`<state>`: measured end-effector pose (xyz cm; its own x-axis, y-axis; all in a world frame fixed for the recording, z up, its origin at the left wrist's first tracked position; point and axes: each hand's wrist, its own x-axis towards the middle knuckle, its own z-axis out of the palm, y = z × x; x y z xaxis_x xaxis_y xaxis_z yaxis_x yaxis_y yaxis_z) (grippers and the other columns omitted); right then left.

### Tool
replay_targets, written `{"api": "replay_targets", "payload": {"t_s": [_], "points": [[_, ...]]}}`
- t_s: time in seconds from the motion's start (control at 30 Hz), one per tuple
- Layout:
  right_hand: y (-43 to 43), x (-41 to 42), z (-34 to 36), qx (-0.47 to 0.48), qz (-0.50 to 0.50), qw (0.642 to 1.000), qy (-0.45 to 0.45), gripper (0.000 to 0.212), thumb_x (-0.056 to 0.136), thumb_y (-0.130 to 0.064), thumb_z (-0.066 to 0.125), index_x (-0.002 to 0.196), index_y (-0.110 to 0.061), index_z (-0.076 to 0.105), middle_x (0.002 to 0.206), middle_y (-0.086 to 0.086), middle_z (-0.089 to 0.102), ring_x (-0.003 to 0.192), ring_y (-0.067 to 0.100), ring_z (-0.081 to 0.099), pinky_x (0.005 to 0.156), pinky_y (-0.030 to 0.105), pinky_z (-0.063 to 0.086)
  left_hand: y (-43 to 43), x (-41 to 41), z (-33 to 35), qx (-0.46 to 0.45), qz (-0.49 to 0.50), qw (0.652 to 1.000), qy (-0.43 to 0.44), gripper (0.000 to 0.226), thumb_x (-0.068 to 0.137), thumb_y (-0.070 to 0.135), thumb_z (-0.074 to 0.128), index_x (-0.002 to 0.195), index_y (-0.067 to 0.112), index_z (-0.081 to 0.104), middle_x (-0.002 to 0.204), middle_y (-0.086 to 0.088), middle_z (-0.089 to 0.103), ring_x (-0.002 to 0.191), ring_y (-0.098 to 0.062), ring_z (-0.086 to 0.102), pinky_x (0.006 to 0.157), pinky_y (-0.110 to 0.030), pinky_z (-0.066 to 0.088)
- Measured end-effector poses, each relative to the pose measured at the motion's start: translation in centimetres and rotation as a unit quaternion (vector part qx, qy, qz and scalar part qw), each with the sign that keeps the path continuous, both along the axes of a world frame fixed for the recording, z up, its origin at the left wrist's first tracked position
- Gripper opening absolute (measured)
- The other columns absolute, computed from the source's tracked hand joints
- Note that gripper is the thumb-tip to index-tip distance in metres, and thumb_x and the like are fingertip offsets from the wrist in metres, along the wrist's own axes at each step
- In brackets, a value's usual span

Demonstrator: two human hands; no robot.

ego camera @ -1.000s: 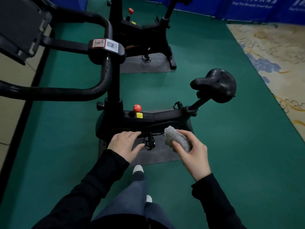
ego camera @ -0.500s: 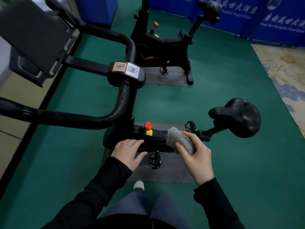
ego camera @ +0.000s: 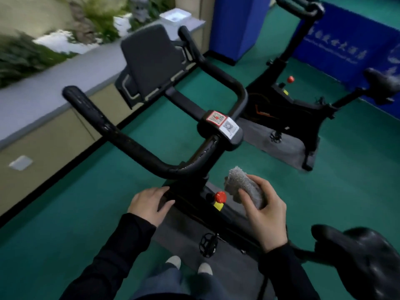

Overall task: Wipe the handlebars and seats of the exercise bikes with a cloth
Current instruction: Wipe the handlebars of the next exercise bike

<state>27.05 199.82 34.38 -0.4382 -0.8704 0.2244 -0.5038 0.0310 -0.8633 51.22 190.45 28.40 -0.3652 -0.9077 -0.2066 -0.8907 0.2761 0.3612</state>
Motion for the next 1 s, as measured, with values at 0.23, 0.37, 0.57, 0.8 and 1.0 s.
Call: {"api": "replay_targets", "payload": {"t_s": [0.23, 0.37, 0.57, 0.8, 1.0], "points": [[-4.9, 0.3, 3.5, -0.042, 0.151, 0.988, -0.006, 0.03, 0.084, -0.013, 0.07, 0.11, -0.028, 0.064, 0.102, -0.017, 0.068, 0.095, 0.005, 0.066, 0.082, 0.03, 0.054, 2.5, 1.0, 1.4, -0.037, 0.172, 0.983, 0.05, 0.049, 0.094, 0.042, 0.048, 0.137, 0.017, 0.046, 0.137, -0.002, 0.052, 0.128, -0.019, 0.043, 0.105, -0.031, 0.032], [-8.7, 3.0, 5.7, -0.068, 0.238, 0.969, 0.02, 0.032, 0.082, -0.009, 0.07, 0.11, -0.024, 0.065, 0.102, -0.015, 0.068, 0.095, 0.001, 0.064, 0.083, 0.022, 0.052, 1.9, 2.9, 3.2, -0.076, 0.249, 0.963, 0.066, 0.047, 0.094, 0.038, 0.049, 0.135, 0.014, 0.048, 0.134, -0.006, 0.054, 0.126, -0.022, 0.045, 0.104, -0.035, 0.034], [-13.0, 8.0, 7.2, -0.076, 0.297, 0.951, 0.028, 0.028, 0.084, -0.01, 0.069, 0.11, -0.018, 0.065, 0.1, -0.01, 0.069, 0.092, -0.002, 0.063, 0.079, 0.014, 0.048, -1.7, 5.7, 6.1, -0.133, 0.298, 0.939, 0.106, 0.046, 0.095, 0.036, 0.049, 0.135, 0.013, 0.046, 0.133, -0.007, 0.054, 0.124, -0.025, 0.045, 0.105, -0.038, 0.033], [-17.1, 13.1, 9.1, -0.096, 0.313, 0.944, 0.05, 0.026, 0.087, -0.015, 0.068, 0.111, -0.022, 0.063, 0.099, -0.012, 0.067, 0.089, -0.004, 0.061, 0.074, 0.005, 0.042, -6.1, 8.5, 8.0, -0.173, 0.315, 0.918, 0.17, 0.044, 0.097, 0.034, 0.046, 0.136, 0.013, 0.045, 0.132, -0.006, 0.054, 0.123, -0.024, 0.046, 0.103, -0.033, 0.033], [-22.6, 18.7, 12.1, -0.17, 0.322, 0.924, 0.117, 0.024, 0.087, -0.008, 0.064, 0.111, -0.011, 0.065, 0.102, 0.002, 0.068, 0.092, 0.007, 0.061, 0.079, 0.011, 0.044, -10.6, 9.8, 9.5, -0.194, 0.327, 0.89, 0.251, 0.047, 0.095, 0.035, 0.051, 0.135, 0.012, 0.047, 0.132, -0.005, 0.054, 0.124, -0.02, 0.046, 0.098, -0.019, 0.028]]}}
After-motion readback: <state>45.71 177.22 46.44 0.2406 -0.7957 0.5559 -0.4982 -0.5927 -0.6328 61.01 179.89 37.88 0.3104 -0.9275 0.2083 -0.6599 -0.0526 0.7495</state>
